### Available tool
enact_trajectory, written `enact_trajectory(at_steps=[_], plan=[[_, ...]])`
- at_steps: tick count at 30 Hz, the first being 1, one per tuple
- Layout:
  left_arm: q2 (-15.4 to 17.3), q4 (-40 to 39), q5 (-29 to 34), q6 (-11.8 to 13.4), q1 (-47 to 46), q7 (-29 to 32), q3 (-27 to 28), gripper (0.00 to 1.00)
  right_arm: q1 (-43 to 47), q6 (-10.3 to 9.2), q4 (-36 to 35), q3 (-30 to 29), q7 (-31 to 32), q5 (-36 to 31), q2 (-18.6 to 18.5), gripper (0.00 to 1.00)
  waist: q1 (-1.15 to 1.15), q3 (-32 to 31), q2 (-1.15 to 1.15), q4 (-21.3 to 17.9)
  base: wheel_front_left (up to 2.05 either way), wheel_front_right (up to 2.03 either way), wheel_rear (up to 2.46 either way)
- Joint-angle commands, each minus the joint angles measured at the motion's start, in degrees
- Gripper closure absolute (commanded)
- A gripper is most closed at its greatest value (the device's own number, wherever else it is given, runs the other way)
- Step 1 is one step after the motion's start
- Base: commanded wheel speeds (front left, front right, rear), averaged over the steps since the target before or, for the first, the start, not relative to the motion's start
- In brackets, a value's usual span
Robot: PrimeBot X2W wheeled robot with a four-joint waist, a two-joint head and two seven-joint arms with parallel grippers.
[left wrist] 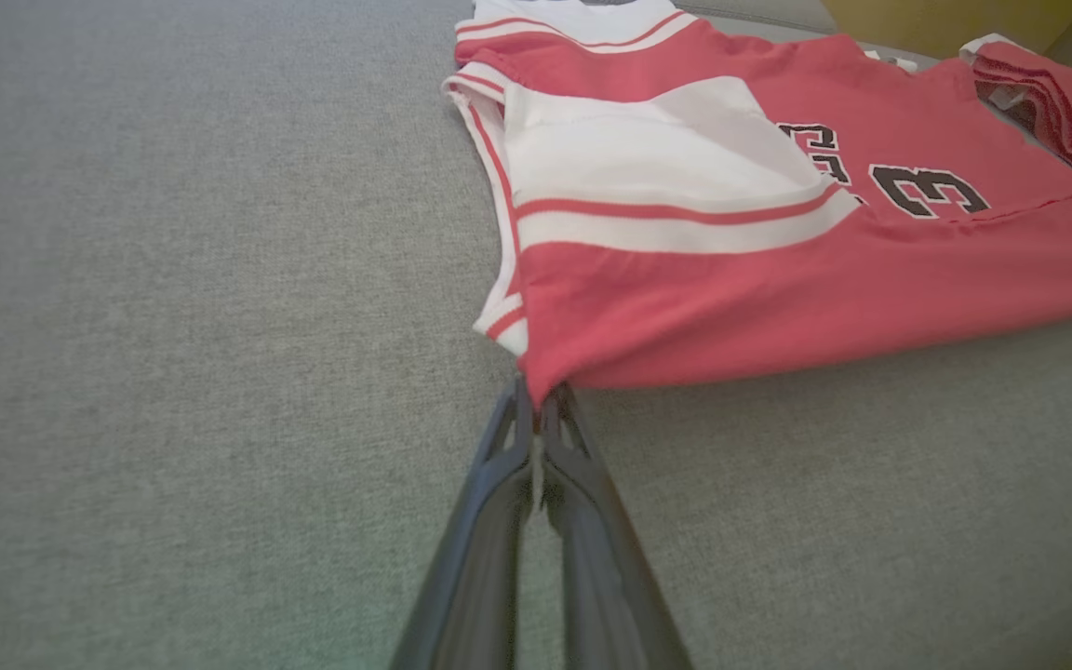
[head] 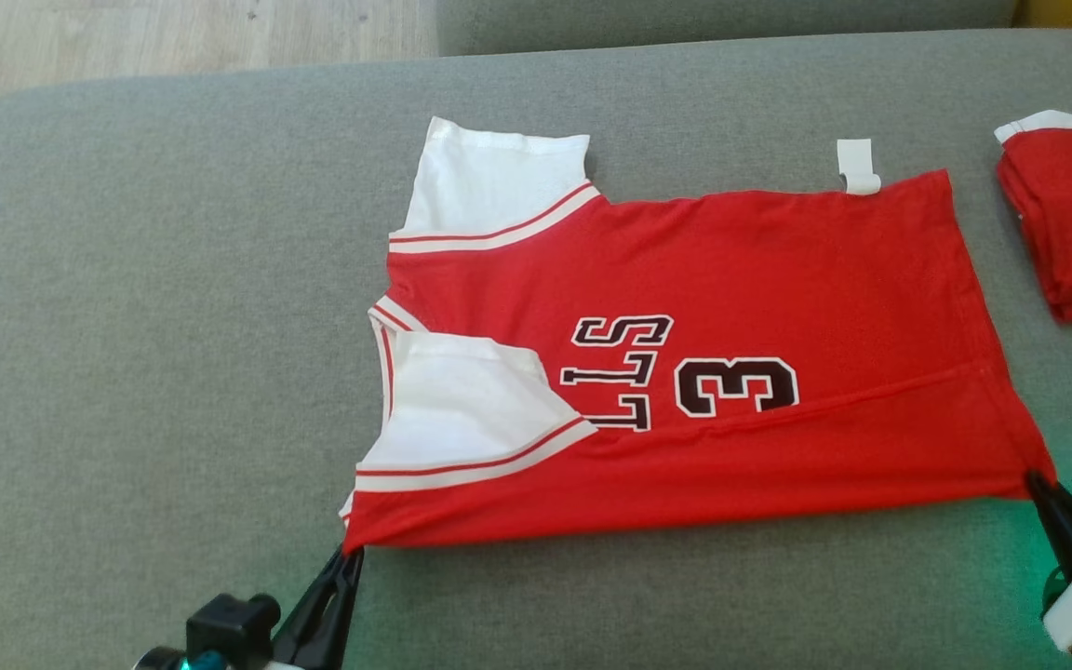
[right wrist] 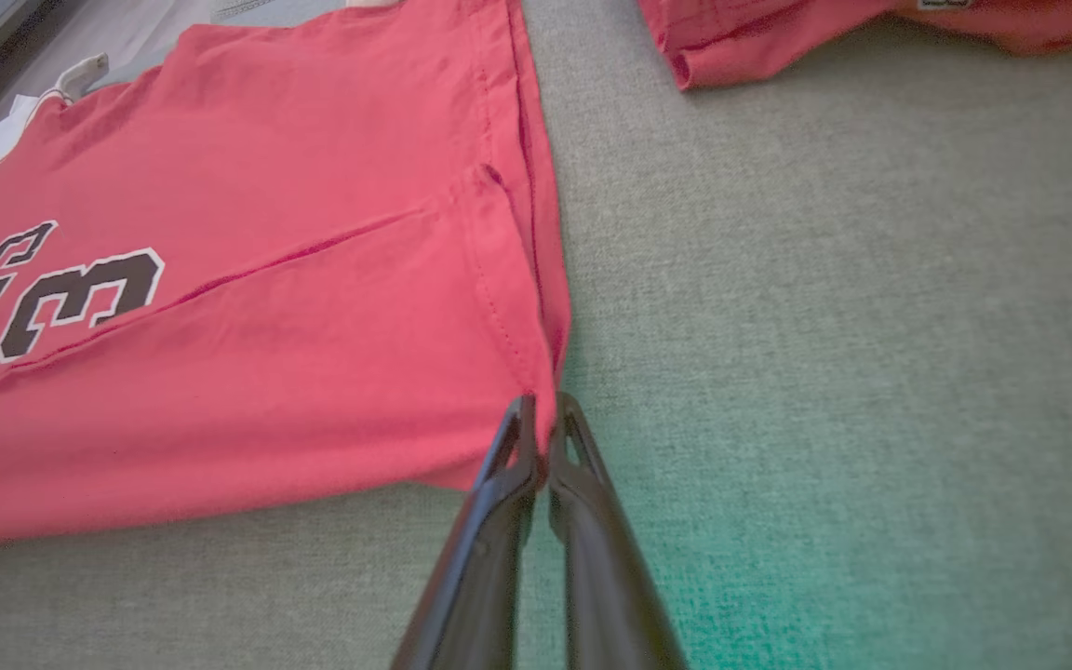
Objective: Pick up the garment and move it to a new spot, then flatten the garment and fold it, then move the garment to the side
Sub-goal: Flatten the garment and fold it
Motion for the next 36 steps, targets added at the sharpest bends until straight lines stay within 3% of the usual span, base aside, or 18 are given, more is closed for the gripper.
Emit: enact_trajectory(at_steps=[1,2,3,4,5,15,19,25,29,30,36], plan=[[1.51,-1.44,-0.09,0.54,-1.27,-0.22,1.83,1.00,0.78,-0.05,-1.43,-0.62,0.05,-0.62,-1.81,1.00,0.00,-0.02,0.00,0.03,0.00,0.00,0.00],[1.32,-1.42,-0.14,0.67,-1.36,-0.16,1.82,1.00,1.20,-0.05,-1.93,-1.25,0.68,-1.14,-1.36,1.00,0.00,-0.06,0.00,0.07,0.00,0.00,0.00],[1.22,-1.31,-0.20,0.73,-1.44,0.12,1.69,0.99,1.60,-0.05,-2.46,-1.91,1.21,-1.67,-0.95,0.56,0.00,-0.11,0.00,0.12,0.00,0.00,0.00],[1.10,-1.13,-0.44,0.79,-1.51,0.70,1.56,0.60,1.95,-0.05,-3.01,-2.66,1.41,-2.35,-0.61,0.00,0.00,-0.15,0.00,0.17,0.00,0.00,0.00],[1.07,-1.00,-0.47,0.93,-1.66,1.13,1.47,0.00,2.29,-0.05,-3.37,-3.38,1.63,-3.31,-0.42,0.00,0.00,-0.17,0.00,0.21,0.00,0.00,0.00],[3.69,-3.92,0.29,1.97,-6.35,1.31,4.83,0.00,0.78,-0.05,-11.21,-7.82,-1.02,-10.41,3.08,0.00,0.00,0.70,0.00,-1.14,0.00,0.00,0.00],[5.60,-4.88,0.90,0.58,-13.43,3.52,6.80,0.00,-2.13,-0.05,-13.54,-6.60,-2.52,-12.65,4.95,0.00,0.00,2.63,0.00,-2.19,0.00,0.00,0.00],[8.56,-2.08,1.44,-5.13,-28.54,11.70,7.52,0.00,-7.81,-0.05,-14.33,-3.49,-4.58,-14.91,7.04,0.00,0.00,7.03,0.00,-4.43,0.00,0.00,0.00],[8.27,3.85,-0.23,-11.04,-40.43,19.49,6.82,0.00,-10.88,-0.05,-14.32,-1.79,-5.81,-15.24,7.14,0.00,0.00,10.32,0.00,-5.57,0.00,0.00,0.00],[8.27,3.85,-0.23,-11.04,-40.43,19.49,6.82,0.00,-10.88,-0.05,-14.32,-1.79,-5.81,-15.24,7.14,0.00,0.00,10.32,0.00,-5.57,0.00,0.00,0.00],[6.06,13.61,-4.14,-16.88,-55.44,30.53,6.63,0.00,-13.36,-0.05,-14.17,-0.77,-7.22,-15.29,6.71,0.00,0.00,14.65,0.00,-7.79,0.00,0.00,0.00]])
